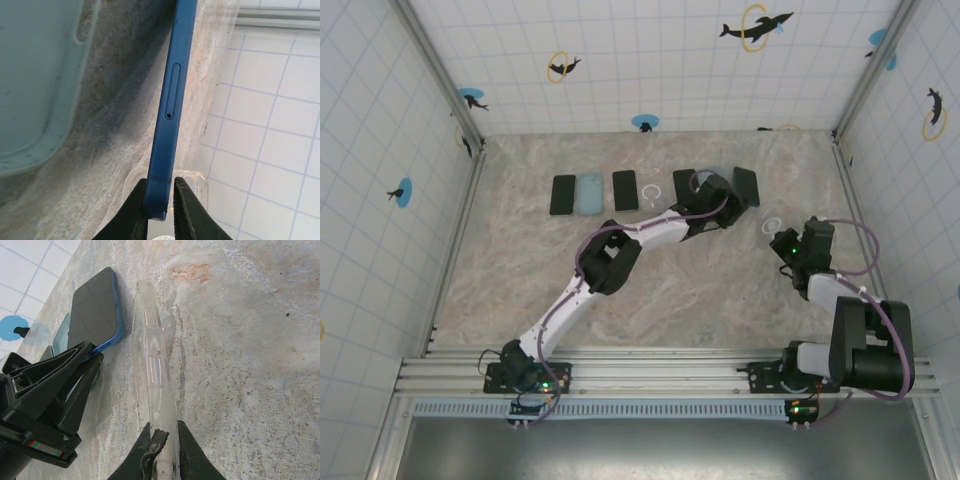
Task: Take the phone out of the phone case
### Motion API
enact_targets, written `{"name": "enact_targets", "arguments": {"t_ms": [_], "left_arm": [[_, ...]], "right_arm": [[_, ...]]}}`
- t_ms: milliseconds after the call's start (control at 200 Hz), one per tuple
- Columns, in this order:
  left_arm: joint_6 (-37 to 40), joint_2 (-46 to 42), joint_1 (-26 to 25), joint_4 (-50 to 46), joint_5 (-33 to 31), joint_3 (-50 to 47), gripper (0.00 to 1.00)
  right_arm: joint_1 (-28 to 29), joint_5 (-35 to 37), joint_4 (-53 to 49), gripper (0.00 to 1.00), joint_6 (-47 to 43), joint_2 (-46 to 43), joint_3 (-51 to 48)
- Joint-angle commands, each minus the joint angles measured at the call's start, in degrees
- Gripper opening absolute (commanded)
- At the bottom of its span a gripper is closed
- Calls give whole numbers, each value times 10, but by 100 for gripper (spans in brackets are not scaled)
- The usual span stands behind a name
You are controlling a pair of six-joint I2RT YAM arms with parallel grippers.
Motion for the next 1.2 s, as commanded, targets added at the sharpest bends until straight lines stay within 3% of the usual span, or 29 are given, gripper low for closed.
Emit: {"name": "enact_targets", "arguments": {"t_ms": [0,120,671,1006,1191], "left_arm": [[-12,20,-1,25,4,28,17],[-21,29,-6,30,12,28,18],[51,-29,-7,-26,20,4,49],[124,-97,-6,-63,32,-22,51],[201,-198,4,-68,38,-125,53]], "right_arm": [[-6,9,3,7,-4,7,8],[-7,3,8,7,-3,9,11],[20,7,-44,7,-50,-32,29],[-6,35,-60,7,-124,-29,68],[-34,3,-24,8,-138,13,96]]}}
